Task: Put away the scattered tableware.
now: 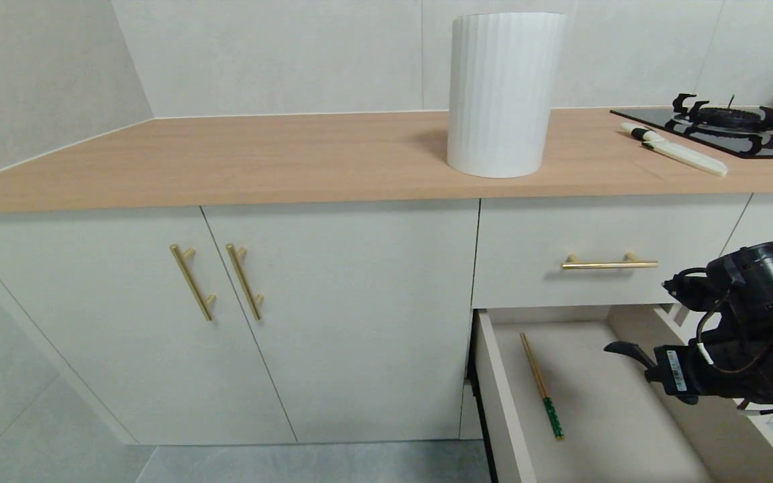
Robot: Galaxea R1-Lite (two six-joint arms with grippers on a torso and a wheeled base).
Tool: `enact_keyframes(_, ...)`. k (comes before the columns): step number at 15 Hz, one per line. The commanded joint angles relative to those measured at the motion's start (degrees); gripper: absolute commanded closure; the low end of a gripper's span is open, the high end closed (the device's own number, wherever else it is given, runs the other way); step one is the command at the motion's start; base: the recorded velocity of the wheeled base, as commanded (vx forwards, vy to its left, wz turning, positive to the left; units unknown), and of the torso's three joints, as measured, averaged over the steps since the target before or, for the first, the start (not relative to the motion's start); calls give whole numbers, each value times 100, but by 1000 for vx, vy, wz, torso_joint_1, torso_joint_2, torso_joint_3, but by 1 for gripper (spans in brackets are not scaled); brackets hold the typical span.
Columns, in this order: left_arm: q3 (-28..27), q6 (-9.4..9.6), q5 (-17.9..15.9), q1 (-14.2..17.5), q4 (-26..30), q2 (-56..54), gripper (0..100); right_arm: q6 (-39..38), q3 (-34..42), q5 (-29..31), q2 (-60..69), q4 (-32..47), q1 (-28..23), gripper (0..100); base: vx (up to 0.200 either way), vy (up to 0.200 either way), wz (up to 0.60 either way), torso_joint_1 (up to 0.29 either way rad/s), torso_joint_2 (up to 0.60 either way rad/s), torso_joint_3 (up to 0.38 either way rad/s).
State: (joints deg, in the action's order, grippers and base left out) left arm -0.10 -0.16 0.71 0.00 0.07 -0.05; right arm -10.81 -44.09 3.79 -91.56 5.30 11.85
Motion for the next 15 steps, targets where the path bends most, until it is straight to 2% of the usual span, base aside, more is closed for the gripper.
enact_keyframes(1, 1, -2, 8, 0, 1, 5, 0, 53, 24, 8, -213, -29, 2, 100, 0, 0, 0, 0, 0, 0)
enact_keyframes(4, 1, -2, 0, 0, 1, 5, 0, 115, 24, 43, -828, -179, 2, 100, 0, 0, 0, 0, 0, 0)
enact_keyframes(7, 1, -2, 8, 0, 1, 5, 0, 115, 410, 192, -2041, -1857, -7, 100, 0, 0, 0, 0, 0, 0)
enact_keyframes(8, 1, -2, 0, 0, 1, 5, 0, 123, 437, 192, -2164, -2051, -7, 100, 0, 0, 0, 0, 0, 0)
enact_keyframes(9, 1, -2, 8, 0, 1, 5, 0, 325, 525, 368, -2850, -3026, -25, 100, 0, 0, 0, 0, 0, 0)
enact_keyframes(11, 1, -2, 8, 0, 1, 5, 0, 510, 525, 702, -3386, -3844, -60, 100, 0, 0, 0, 0, 0, 0)
enact_keyframes(13, 1, -2, 8, 0, 1, 5, 0, 528, 533, 799, -3667, -4239, -60, 100, 0, 0, 0, 0, 0, 0)
enact_keyframes(15, 1, -2, 8, 0, 1, 5, 0, 528, 516, 790, -3764, -4274, -95, 100, 0, 0, 0, 0, 0, 0)
